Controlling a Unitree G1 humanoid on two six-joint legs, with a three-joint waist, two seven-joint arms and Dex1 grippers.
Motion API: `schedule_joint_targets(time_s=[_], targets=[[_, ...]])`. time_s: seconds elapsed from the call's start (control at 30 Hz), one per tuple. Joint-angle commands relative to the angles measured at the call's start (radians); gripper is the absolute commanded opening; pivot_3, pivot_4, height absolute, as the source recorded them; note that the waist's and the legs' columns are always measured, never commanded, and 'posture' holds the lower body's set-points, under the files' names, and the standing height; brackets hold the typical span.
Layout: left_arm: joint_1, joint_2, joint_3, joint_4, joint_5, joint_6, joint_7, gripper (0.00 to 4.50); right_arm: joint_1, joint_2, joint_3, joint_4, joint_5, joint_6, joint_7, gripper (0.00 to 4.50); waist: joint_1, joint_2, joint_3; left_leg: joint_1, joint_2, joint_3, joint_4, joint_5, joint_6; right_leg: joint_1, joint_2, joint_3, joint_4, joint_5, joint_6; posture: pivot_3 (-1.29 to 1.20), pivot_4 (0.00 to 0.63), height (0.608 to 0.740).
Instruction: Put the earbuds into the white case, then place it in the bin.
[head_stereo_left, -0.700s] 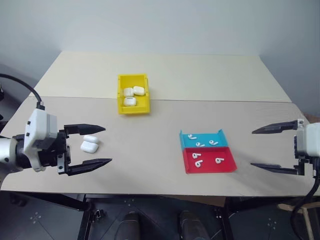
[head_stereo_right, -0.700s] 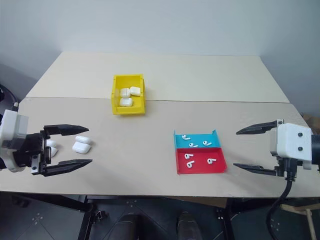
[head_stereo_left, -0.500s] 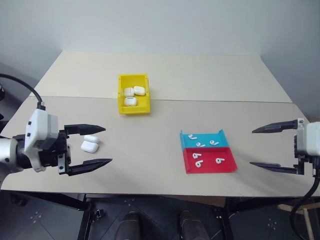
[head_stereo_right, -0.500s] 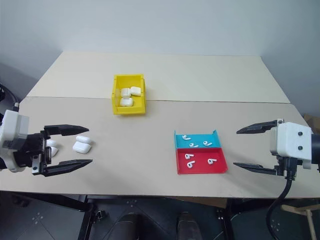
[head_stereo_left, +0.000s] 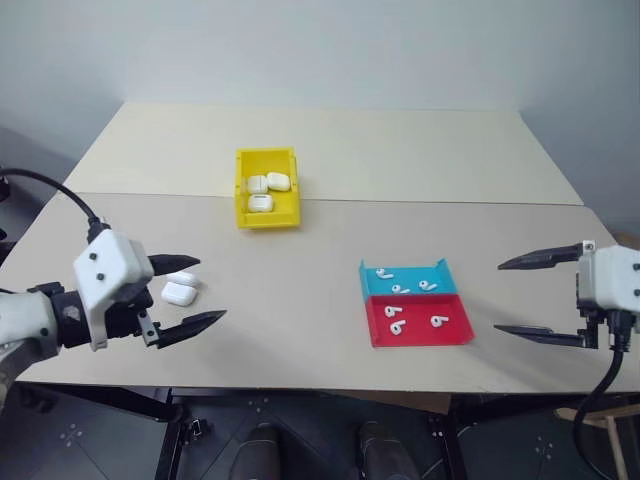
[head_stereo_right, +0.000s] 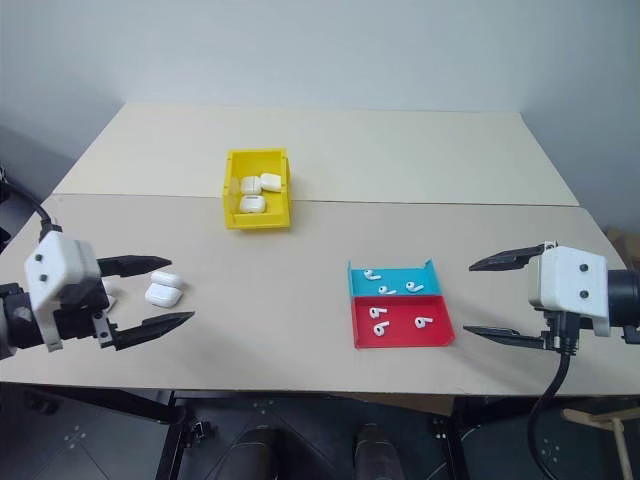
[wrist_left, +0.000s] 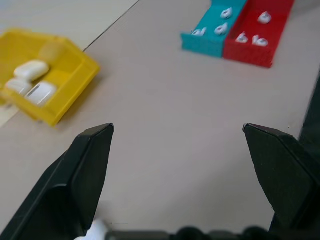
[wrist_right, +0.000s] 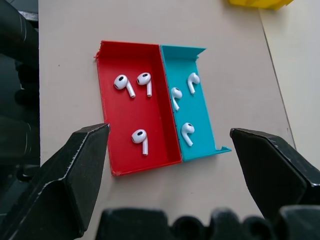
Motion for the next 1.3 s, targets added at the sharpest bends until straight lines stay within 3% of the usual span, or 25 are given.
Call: schedule_joint_targets(time_s=[0.03, 0.2, 0.33, 0.53, 0.77, 1.03, 1.3], targets=[[-0.029, 0.03, 0.051, -0.052, -0.002, 0.164, 0.126, 4.5, -0.009, -0.012, -0.02, -0.009, 0.002, -0.013, -0.006, 4.48, 0.0, 0.0, 0.0, 0.0, 0.0, 0.0, 0.0, 0.0, 0.0, 0.0, 0.0, 0.0, 0.0, 0.0, 0.0, 0.0, 0.15, 0.74], [-0.295, 0.195, -0.075, 0.094, -0.097, 0.619, 0.235, 4.5, -0.005, -0.008, 0.005, -0.009, -0.012, -0.003, -0.024, 4.48, 0.003, -0.004, 0.0, 0.001, 0.0, -0.001, 0.0, 0.0, 0.0, 0.0, 0.0, -0.001, 0.002, 0.0, 0.0, 0.0, 0.15, 0.74], [-0.544, 0.202, -0.277, 0.259, -0.106, 0.824, 0.293, 4.5, -0.011, -0.01, 0.042, -0.018, -0.024, 0.006, -0.045, 4.48, -0.002, -0.003, 0.0, 0.001, -0.001, -0.001, 0.0, 0.0, 0.0, 0.0, 0.0, 0.0, 0.002, -0.001, 0.001, 0.0, 0.15, 0.74], [-0.745, 0.232, -0.522, 0.45, -0.144, 0.844, 0.366, 4.5, 0.004, -0.006, 0.058, -0.043, -0.021, 0.048, -0.076, 4.48, -0.006, -0.005, 0.001, -0.001, -0.001, -0.001, 0.0, 0.0, 0.0, -0.002, 0.0, 0.0, 0.003, 0.0, 0.0, 0.0, 0.15, 0.74], [-0.919, 0.17, -0.744, 0.677, -0.176, 0.844, 0.399, 4.5, 0.03, 0.004, 0.07, -0.072, -0.031, 0.084, -0.122, 4.48, 0.001, -0.005, 0.001, -0.002, -0.001, -0.001, 0.0, 0.0, 0.0, -0.002, 0.0, 0.0, 0.003, 0.0, 0.0, 0.0, 0.15, 0.74], [-1.059, 0.068, -0.879, 0.875, -0.106, 0.844, 0.443, 4.5, 0.086, 0.011, 0.028, -0.12, -0.038, 0.137, -0.151, 4.48, 0.003, -0.006, 0.001, -0.003, -0.002, -0.002, 0.001, 0.0, 0.0, -0.003, 0.0, 0.0, 0.003, 0.0, 0.0, 0.0, 0.15, 0.74], [-1.122, -0.058, -0.917, 0.996, -0.046, 0.844, 0.467, 4.5, 0.098, 0.018, 0.027, -0.149, -0.036, 0.165, -0.179, 4.48, 0.002, -0.006, 0.0, -0.004, -0.002, -0.002, 0.001, 0.0, 0.0, -0.003, 0.0, 0.0, 0.004, 0.0, 0.0, 0.0, 0.15, 0.74]])
